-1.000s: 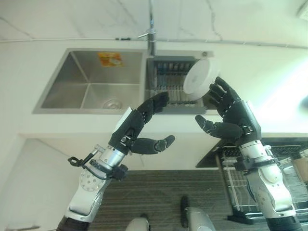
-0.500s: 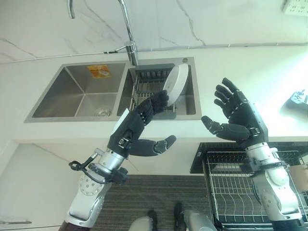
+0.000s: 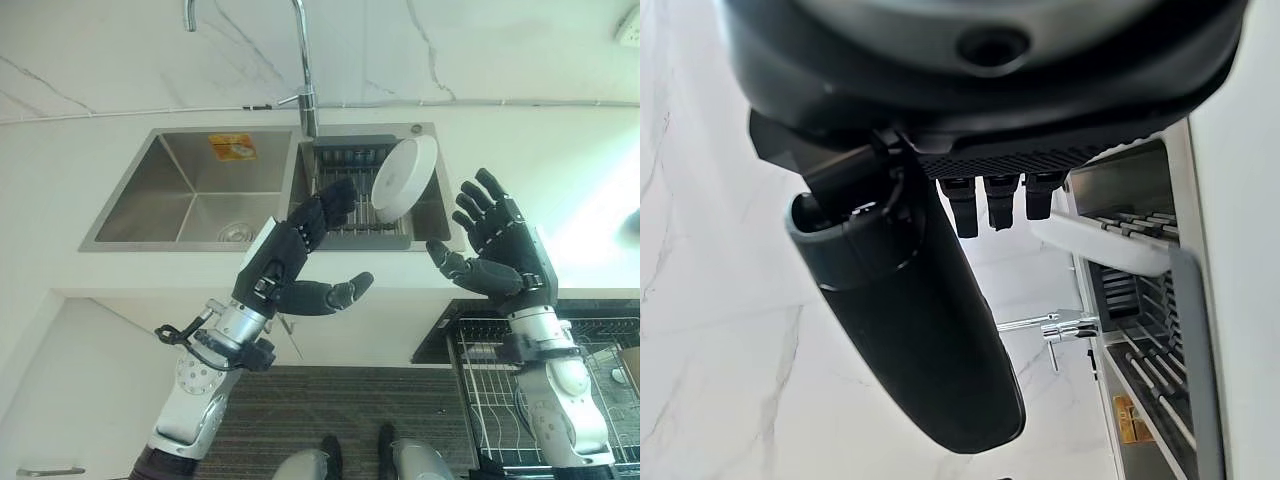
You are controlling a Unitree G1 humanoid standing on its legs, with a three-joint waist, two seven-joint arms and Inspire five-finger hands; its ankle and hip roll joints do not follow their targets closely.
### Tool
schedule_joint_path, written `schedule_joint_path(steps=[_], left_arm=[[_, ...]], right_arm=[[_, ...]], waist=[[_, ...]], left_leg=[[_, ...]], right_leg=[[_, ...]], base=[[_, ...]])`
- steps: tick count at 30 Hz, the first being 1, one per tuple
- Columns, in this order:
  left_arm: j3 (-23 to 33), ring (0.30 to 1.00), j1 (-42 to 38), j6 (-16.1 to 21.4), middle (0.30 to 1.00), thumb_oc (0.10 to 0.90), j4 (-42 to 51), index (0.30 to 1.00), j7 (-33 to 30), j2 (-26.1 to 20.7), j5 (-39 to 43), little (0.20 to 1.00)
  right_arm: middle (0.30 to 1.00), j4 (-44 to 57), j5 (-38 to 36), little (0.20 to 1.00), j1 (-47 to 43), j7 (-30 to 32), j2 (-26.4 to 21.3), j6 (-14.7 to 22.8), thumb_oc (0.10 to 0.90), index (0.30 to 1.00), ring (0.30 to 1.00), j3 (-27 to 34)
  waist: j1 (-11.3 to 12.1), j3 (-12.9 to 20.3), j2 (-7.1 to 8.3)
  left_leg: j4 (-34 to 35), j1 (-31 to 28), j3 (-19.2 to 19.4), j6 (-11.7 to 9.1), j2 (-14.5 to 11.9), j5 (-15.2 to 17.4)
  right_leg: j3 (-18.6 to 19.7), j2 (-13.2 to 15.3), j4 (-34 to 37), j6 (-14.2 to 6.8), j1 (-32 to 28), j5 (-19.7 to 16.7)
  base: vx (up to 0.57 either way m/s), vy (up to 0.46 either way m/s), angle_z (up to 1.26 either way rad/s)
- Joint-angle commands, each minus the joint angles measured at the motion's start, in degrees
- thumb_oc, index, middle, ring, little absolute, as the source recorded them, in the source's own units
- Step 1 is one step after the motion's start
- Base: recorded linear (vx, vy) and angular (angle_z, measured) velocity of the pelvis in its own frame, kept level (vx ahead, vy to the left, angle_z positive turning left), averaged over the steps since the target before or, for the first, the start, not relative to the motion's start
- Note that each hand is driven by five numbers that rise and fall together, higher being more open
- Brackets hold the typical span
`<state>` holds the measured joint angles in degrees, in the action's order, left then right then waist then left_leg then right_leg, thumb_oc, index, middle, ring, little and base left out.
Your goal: Place the dishes in the dishwasher.
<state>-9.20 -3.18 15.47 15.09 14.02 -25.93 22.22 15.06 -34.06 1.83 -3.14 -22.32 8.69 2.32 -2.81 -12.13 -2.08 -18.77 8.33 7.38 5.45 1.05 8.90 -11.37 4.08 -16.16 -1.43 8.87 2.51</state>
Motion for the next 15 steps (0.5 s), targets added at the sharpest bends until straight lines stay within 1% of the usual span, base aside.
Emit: schedule_joint_path(steps=[1, 2, 3, 4, 5, 7, 9, 11, 13, 15], left_arm=[[2.1, 0.900, -3.8, 7.2, 0.900, 0.800, 4.1, 0.900, -1.9, -0.4, -0.4, 0.900], [2.3, 0.900, -4.0, 7.1, 0.900, 0.800, 4.0, 0.900, -2.3, -0.3, -0.5, 0.900], [2.5, 0.900, -4.3, 7.0, 0.900, 0.800, 3.9, 0.900, -3.0, -0.3, -0.4, 0.900], [2.9, 0.900, -4.8, 7.8, 0.900, 0.800, 3.5, 0.900, -4.7, -0.5, 0.7, 0.900], [3.3, 0.900, -4.6, 8.3, 0.900, 0.800, 3.4, 0.900, -5.1, -0.6, 1.6, 0.900], [3.6, 0.900, -3.6, 8.9, 0.900, 0.800, 3.3, 0.900, -5.9, 0.2, 1.3, 0.900], [2.7, 0.900, -3.4, 8.7, 0.900, 0.800, 3.6, 0.900, -8.0, 0.8, -0.1, 0.900], [2.7, 0.900, -2.9, 8.5, 0.900, 0.800, 4.3, 0.900, -8.8, 1.2, 0.5, 0.900], [2.8, 0.900, -2.3, 8.9, 0.900, 0.800, 4.6, 0.900, -10.0, 1.3, -0.6, 0.900], [3.0, 0.900, -2.0, 8.8, 0.900, 0.800, 4.9, 0.900, -10.9, 1.0, -0.9, 0.900]], right_arm=[[0.900, 4.1, -2.7, 0.900, -5.7, 1.6, 0.8, 8.3, 0.800, 0.900, 0.900, 2.3], [0.900, 4.1, -2.8, 0.900, -6.0, 2.2, 1.0, 8.0, 0.800, 0.900, 0.900, 2.4], [0.900, 4.0, -3.1, 0.900, -6.3, 3.0, 1.3, 7.6, 0.800, 0.900, 0.900, 2.5], [0.900, 3.9, -4.2, 0.900, -6.2, 3.1, 1.7, 7.8, 0.800, 0.900, 0.900, 3.1], [0.900, 4.2, -3.8, 0.900, -5.5, 3.0, 2.0, 8.5, 0.800, 0.900, 0.900, 3.4], [0.900, 4.6, -3.3, 0.900, -5.3, 3.7, 1.7, 9.2, 0.800, 0.900, 0.900, 3.9], [0.900, 4.1, -3.3, 0.900, -7.0, 5.7, 0.8, 9.4, 0.800, 0.900, 0.900, 3.6], [0.900, 4.0, -2.8, 0.900, -8.5, 7.6, 0.2, 9.4, 0.800, 0.900, 0.900, 3.1], [0.900, 4.1, -1.5, 0.900, -9.8, 10.0, -0.5, 10.1, 0.800, 0.900, 0.900, 2.8], [0.900, 4.0, -2.2, 0.900, -10.5, 11.0, -1.3, 10.8, 0.800, 0.900, 0.900, 3.2]], waist=[[0.2, 2.1, 0.31], [0.1, 2.0, 0.51], [-0.1, 2.1, 0.75], [-0.7, 2.0, 2.03], [-0.8, 2.1, 2.27], [-0.7, 2.2, 2.54], [0.0, 3.0, 3.02], [0.9, 3.6, 3.26], [1.4, 4.5, 3.34], [1.7, 4.9, 3.29]], left_leg=[[1.6, -1.9, -4.5, -2.6, -2.2, 3.0], [1.6, -2.0, -4.4, -2.7, -2.1, 3.1], [1.6, -2.1, -4.5, -2.8, -2.1, 3.2], [1.6, -2.9, -4.8, -3.1, -1.0, 3.7], [1.6, -3.0, -4.6, -2.9, -0.7, 4.1], [1.6, -3.4, -4.7, -2.9, -0.5, 4.2], [1.6, -3.7, -4.6, -3.3, -0.5, 4.4], [1.6, -4.0, -4.0, -3.6, -0.7, 4.5], [1.6, -4.3, -3.5, -3.8, -0.9, 4.7], [1.6, -4.3, -3.0, -4.1, -1.2, 4.6]], right_leg=[[0.8, 0.9, -5.7, -5.1, -5.0, -3.2], [1.4, 0.5, -5.8, -5.0, -4.3, -3.2], [1.9, -0.2, -4.3, -4.9, -4.1, -2.9], [3.7, 0.1, -1.0, -4.5, -1.6, 0.5], [4.3, 0.3, -1.0, -4.5, -1.2, 1.3], [4.9, 0.1, -1.0, -4.0, -1.7, 2.5], [5.6, -0.2, -1.0, -3.4, -2.3, 4.3], [5.4, -0.2, -1.0, -3.1, -2.7, 5.1], [6.3, -0.7, -1.0, -2.5, -2.8, 5.8], [6.2, -0.7, -1.0, -2.3, -2.7, 6.2]], base=[[0.07, 0.043, -0.06], [0.09, -0.018, -0.03], [0.12, -0.143, -0.08], [0.15, -0.172, -0.18], [0.16, -0.200, -0.23], [0.12, -0.152, -0.04], [0.12, -0.184, 0.10], [0.12, -0.149, 0.08], [0.13, -0.122, -0.05], [0.10, -0.097, -0.10]])
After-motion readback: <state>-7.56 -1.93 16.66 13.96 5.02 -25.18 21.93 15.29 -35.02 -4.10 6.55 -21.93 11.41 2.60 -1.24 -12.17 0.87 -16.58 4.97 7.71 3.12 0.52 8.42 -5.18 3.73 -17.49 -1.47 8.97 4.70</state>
